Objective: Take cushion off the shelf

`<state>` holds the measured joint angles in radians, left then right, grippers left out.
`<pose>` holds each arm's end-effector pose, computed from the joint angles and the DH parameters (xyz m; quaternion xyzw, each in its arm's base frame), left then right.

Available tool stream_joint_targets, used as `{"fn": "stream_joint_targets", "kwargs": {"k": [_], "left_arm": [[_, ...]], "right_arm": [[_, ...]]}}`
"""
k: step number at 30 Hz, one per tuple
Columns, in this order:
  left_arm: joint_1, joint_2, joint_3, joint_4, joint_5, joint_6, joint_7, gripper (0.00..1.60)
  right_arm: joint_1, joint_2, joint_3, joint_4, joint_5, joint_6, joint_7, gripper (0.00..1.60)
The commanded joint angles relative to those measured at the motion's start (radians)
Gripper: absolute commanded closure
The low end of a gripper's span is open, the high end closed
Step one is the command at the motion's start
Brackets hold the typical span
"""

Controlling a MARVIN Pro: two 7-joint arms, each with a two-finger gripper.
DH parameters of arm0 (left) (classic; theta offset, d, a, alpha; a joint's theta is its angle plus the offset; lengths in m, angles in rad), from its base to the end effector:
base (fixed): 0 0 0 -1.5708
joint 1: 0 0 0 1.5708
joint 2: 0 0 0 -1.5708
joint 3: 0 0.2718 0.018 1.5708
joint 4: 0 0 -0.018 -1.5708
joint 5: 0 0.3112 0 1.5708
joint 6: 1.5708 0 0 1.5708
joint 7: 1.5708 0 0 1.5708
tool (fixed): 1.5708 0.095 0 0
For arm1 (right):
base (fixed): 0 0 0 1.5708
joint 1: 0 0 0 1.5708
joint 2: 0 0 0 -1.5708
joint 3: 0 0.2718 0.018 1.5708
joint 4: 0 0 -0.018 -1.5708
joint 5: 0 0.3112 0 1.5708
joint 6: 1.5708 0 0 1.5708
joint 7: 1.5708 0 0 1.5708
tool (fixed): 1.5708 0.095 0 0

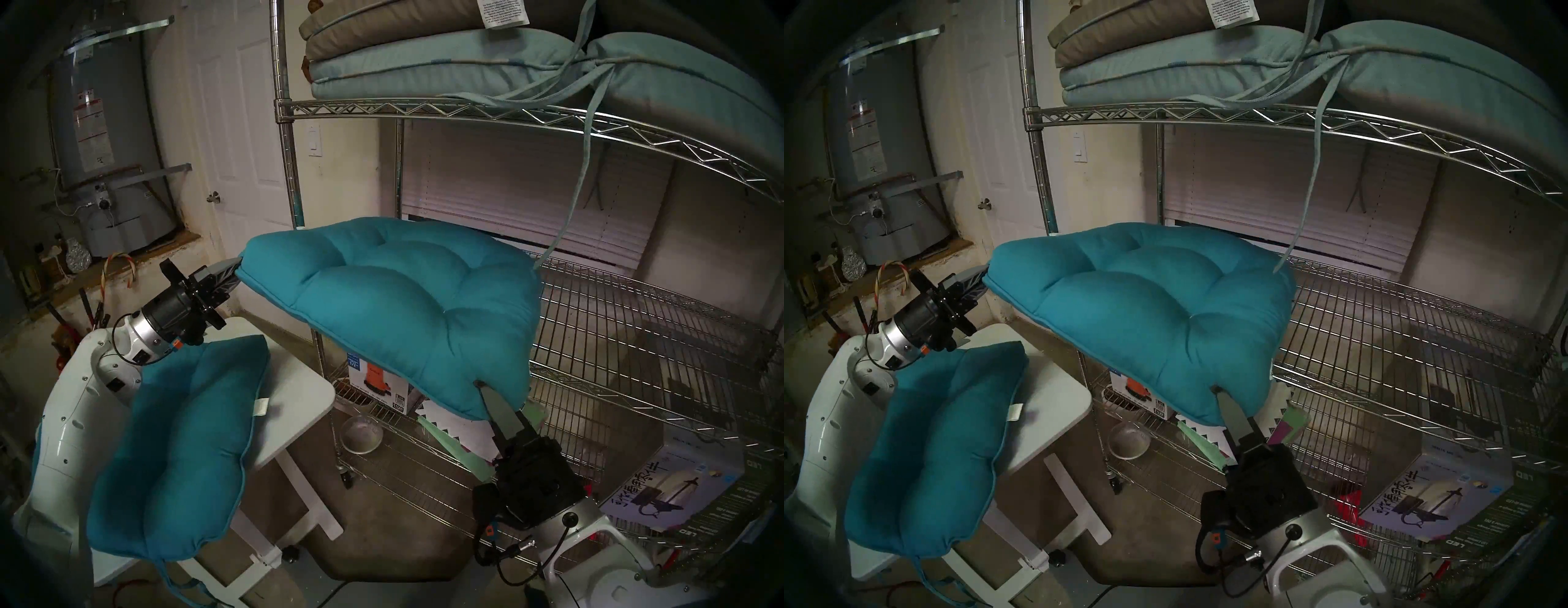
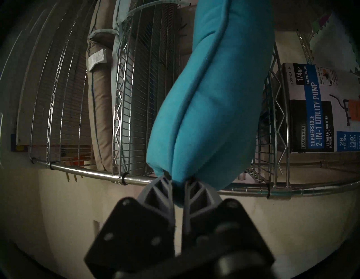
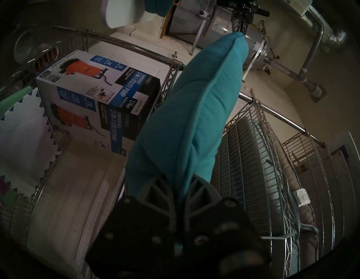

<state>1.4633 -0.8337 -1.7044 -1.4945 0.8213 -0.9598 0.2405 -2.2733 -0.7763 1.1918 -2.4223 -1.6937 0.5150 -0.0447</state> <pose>0.4035 0.1765 -0.1345 -0.1783 0.5454 -0.7494 0.3304 0.1939 0.0573 -0.2048 0.2657 0.6081 0.5101 0.5472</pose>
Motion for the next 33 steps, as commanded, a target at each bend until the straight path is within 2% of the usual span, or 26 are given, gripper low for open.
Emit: {"fn": "stream_joint_targets", "kwargs": {"k": [1,14,33], "left_arm": [[0.042,0.044,-0.09,-0.064,-0.045,0.0,0.062,1.6],[0.129,0.064,-0.216,-0.102,-0.064,0.0,0.095,1.6],[0.247,0.053,-0.399,-0.134,-0.087,0.0,0.113,1.6]], "right_arm": [[-0.006,-0.009,-0.022,-0.021,-0.016,0.01,-0.039,1.6],[0.008,0.007,-0.064,-0.021,-0.042,-0.023,-0.085,1.6],[0.067,0.035,-0.111,-0.021,-0.053,-0.149,-0.111,1.6]]}}
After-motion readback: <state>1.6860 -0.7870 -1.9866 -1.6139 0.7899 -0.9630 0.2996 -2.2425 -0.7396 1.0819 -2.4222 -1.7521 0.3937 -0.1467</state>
